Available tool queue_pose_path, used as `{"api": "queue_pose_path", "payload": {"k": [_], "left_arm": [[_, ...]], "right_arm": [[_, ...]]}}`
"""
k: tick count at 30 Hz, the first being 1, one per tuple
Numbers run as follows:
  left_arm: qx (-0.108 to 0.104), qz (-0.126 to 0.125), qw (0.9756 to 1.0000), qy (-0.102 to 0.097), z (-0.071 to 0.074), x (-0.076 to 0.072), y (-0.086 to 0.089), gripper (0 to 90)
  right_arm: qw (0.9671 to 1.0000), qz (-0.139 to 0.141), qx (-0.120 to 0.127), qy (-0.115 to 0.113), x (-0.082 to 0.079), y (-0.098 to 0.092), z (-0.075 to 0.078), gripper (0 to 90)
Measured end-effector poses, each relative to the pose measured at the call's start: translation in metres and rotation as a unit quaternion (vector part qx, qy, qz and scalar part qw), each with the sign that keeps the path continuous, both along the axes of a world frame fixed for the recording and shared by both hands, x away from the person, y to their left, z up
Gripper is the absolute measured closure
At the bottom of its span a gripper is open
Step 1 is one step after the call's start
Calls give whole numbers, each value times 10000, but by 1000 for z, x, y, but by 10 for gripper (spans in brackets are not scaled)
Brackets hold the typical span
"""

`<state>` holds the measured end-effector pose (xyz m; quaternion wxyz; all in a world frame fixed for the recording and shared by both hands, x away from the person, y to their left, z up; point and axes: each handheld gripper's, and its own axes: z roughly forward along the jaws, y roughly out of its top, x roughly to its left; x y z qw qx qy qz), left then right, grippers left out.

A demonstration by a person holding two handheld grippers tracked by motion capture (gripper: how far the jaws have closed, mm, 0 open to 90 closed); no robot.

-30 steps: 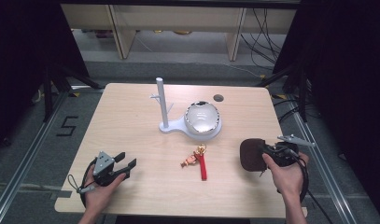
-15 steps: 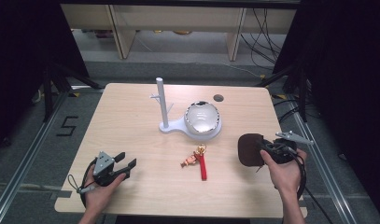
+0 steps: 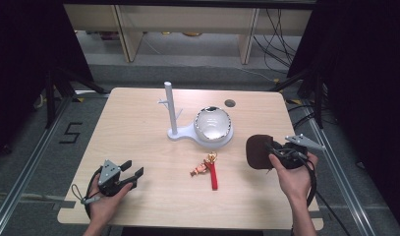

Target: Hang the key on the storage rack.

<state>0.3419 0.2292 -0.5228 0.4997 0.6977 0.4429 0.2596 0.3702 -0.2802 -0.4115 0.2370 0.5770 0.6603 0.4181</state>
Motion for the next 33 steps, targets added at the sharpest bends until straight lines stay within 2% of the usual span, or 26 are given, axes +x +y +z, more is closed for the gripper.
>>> {"api": "queue_pose_path", "payload": {"k": [2,3,4,5,6,7,10,11,12,13,14,15,18,20,21,24,25,28,29,31,32,33], "left_arm": [[6,-1,10000,-4,0,0,0,422],[-16,-9,10000,1,0,0,0,421],[-21,-22,10000,-3,0,1,-1,422],[-18,-17,10000,-5,0,1,-1,422],[-18,-17,10000,-5,0,1,-1,422],[-18,-8,10000,-20,0,1,-1,422],[-1,-19,10000,-29,0,0,-1,423],[7,-17,10000,-25,0,0,-1,423],[7,-17,10000,-25,0,0,-1,423],[14,-14,10000,-25,0,0,-1,423],[23,-21,10000,-27,0,0,-1,423],[18,-19,10000,-26,0,1,-1,424],[33,-1,10000,0,0,0,-2,423],[52,6,10000,21,0,0,-2,423],[49,8,10000,20,0,0,-2,424],[48,5,10000,20,0,0,-2,424],[24,9,10000,27,0,1,-2,423],[54,8,10000,56,1,1,-2,424],[49,-6,10000,42,0,1,-2,424],[43,-8,10000,39,0,1,-2,424],[38,-4,10000,42,0,1,-2,424],[34,-4,10000,43,0,1,-2,424]], "right_arm": [[10000,11,-11,-28,0,0,0,661],[9998,37,-83,-200,2,0,-1,661],[9996,85,-103,-228,3,0,-1,661],[9998,-11,52,-171,2,3,-1,661],[9998,-11,52,-171,2,3,-1,661],[9994,152,-103,-287,5,1,0,661],[9996,65,-17,-263,3,4,2,660],[9995,55,1,-324,4,5,3,660],[9995,55,1,-324,4,5,3,660],[9990,164,-100,-405,6,3,4,660],[9992,120,-117,-375,6,4,5,660],[9989,154,-82,-442,7,5,4,660],[9992,112,-105,-377,7,8,6,660],[9985,195,-74,-509,10,9,4,660],[9988,132,-27,-465,10,11,4,659],[9986,181,-55,-494,12,13,3,659],[9985,196,12,-502,13,16,4,659],[9987,144,-4,-484,14,20,5,660],[9983,234,-15,-532,17,22,7,659],[9980,241,-55,-588,19,25,10,659],[9982,207,51,-567,19,28,11,659],[9977,238,7,-628,21,28,13,659]]}}
